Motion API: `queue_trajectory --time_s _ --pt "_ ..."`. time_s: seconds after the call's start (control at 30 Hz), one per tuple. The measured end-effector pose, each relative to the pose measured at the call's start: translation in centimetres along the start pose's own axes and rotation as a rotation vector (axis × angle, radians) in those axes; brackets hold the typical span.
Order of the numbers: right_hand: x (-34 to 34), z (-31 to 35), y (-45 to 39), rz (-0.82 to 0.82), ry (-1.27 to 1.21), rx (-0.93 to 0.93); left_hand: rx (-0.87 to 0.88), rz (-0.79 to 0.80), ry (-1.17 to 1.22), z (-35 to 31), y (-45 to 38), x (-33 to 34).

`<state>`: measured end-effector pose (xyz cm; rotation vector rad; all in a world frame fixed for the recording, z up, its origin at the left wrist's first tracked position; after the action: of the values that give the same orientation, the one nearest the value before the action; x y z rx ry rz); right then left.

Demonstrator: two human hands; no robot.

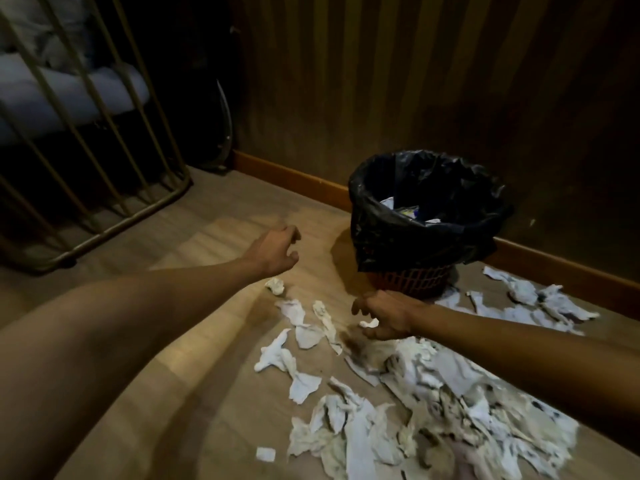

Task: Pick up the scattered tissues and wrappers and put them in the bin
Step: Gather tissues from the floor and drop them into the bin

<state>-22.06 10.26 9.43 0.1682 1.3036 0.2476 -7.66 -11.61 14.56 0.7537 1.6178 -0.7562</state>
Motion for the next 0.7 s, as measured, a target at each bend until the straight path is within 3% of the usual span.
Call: queue_trajectory --time_s 0.27,0.5,0.7 --pt "5.0 -0.9 -6.9 0.113 -0.047 0.063 -0.112 0.395 -0.032 6.1 0.0 9.6" --pt "9.3 -0.7 -11.3 0.181 -0.060 0.083 -0.077 0.514 -0.013 6.9 -0.2 15.7" --pt "9.1 -0.7 -13.2 0.163 -0.081 -0.004 0.035 0.376 -0.040 5.6 2.1 17.3"
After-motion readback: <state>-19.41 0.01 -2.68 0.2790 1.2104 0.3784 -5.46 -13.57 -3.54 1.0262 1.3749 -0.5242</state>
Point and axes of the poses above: each hand's wrist, its own y-axis away from the middle knuckle, its own x-axis out of the palm, z = x × y, the point moved 4 cm from there along -y, towards the middle knuckle, and after that the axes turned 7 degrees about -y, right-handed, at the moved point
